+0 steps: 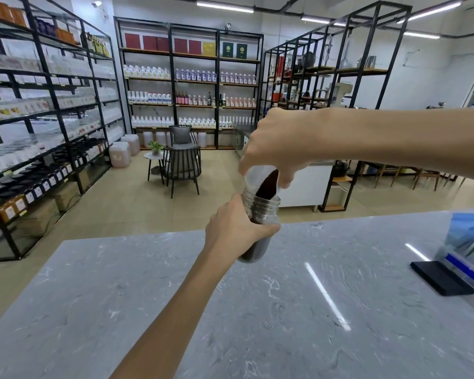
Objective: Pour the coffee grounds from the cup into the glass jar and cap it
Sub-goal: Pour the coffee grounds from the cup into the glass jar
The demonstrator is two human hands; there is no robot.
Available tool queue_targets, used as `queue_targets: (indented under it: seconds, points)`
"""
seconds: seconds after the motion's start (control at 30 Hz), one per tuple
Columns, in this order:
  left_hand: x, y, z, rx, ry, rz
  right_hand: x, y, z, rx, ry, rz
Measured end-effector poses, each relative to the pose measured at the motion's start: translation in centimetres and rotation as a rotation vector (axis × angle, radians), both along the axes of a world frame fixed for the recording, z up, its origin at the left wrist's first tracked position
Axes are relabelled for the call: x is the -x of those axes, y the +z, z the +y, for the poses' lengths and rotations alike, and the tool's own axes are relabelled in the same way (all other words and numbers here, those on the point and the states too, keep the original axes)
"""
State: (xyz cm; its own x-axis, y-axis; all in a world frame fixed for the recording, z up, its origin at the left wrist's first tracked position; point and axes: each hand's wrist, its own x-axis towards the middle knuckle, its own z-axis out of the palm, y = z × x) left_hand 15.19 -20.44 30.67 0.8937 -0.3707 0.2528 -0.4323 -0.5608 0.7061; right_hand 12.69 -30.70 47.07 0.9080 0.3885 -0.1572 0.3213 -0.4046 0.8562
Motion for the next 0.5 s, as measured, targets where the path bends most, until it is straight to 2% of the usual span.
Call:
queue_targets:
  seconds: [0.5]
  points:
    - [-0.1,0.0,0.5,0.019,0.018,0.004,0.6,0.1,1.5,0.045,-0.009,-0.005]
